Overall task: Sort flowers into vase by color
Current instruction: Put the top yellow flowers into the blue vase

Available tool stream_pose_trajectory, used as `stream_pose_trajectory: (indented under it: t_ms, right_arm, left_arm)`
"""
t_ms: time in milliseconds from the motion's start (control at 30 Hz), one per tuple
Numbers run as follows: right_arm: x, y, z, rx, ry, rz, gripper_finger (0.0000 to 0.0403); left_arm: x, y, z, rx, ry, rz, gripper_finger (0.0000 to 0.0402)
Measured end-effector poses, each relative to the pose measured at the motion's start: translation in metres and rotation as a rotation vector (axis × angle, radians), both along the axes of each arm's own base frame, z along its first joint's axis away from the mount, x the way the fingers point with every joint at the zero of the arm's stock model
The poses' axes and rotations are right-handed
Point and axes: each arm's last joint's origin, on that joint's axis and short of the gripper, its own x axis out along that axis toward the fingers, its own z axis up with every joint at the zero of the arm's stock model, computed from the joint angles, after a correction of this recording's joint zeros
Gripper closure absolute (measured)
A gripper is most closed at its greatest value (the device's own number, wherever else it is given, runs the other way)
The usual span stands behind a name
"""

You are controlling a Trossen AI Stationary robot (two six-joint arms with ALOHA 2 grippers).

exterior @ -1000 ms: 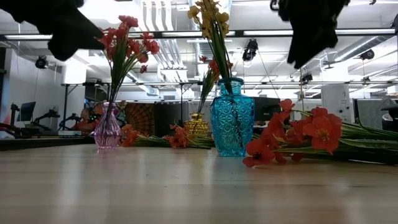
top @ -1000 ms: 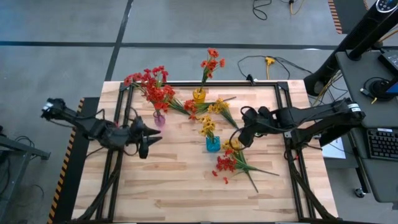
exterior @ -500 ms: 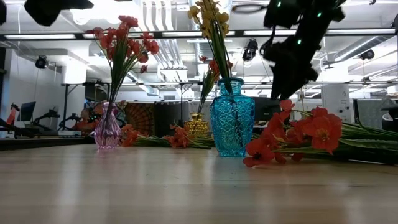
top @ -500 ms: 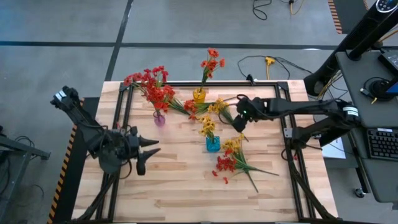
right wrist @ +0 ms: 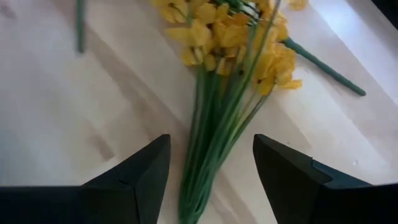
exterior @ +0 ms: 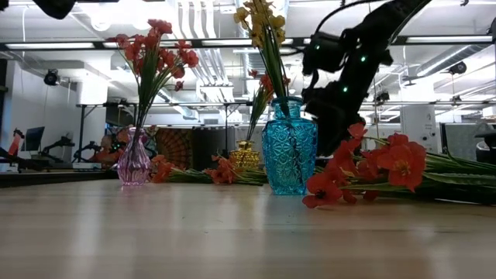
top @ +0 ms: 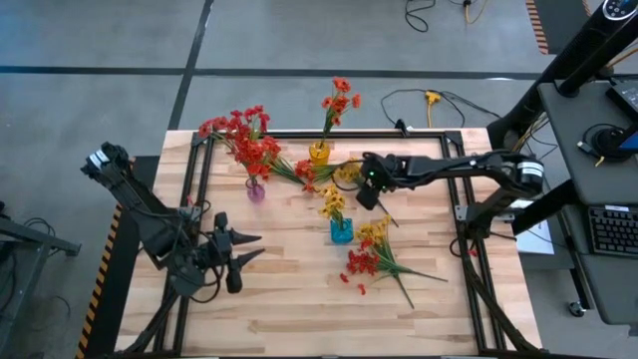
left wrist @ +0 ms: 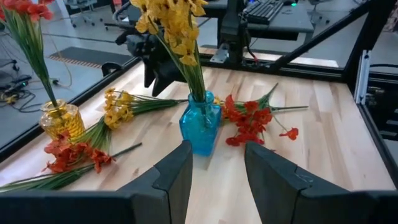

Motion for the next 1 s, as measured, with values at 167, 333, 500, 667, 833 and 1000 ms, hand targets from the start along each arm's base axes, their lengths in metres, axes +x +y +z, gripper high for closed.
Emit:
stream_pose_trajectory:
  t_ms: [167, 333, 500, 667, 833, 1000]
  right_arm:
    - [0.003, -0.009, -0.011, 0.002, 0.015, -0.018, 0.0146]
    - [0.004, -0.011, -0.021, 0.016, 0.035, -0.034, 0.0102]
    - [0.005, -0.011, -0.039, 0.037, 0.074, -0.047, 0.0079]
    - [0.008, -0.013, -0.051, 0.040, 0.071, -0.056, 0.0096]
    - [0.008, -0.012, -0.053, 0.046, 0.063, -0.092, 0.0161]
    - [0.008, -0.012, -0.053, 0.052, 0.056, -0.117, 0.0252]
  left_arm:
    - [-0.002, 0.003, 0.002, 0.028, -0.022, 0.044, 0.0271]
    - [-0.008, 0.012, 0.020, 0.068, -0.048, 0.102, 0.0271]
    - [-0.012, 0.016, 0.026, 0.092, -0.039, 0.110, 0.0271]
    - [-0.011, 0.015, 0.017, 0.144, -0.002, 0.115, 0.0271]
    - [-0.011, 0.015, 0.017, 0.138, -0.007, 0.121, 0.0271]
    - [-0.011, 0.016, 0.017, 0.144, -0.004, 0.123, 0.0271]
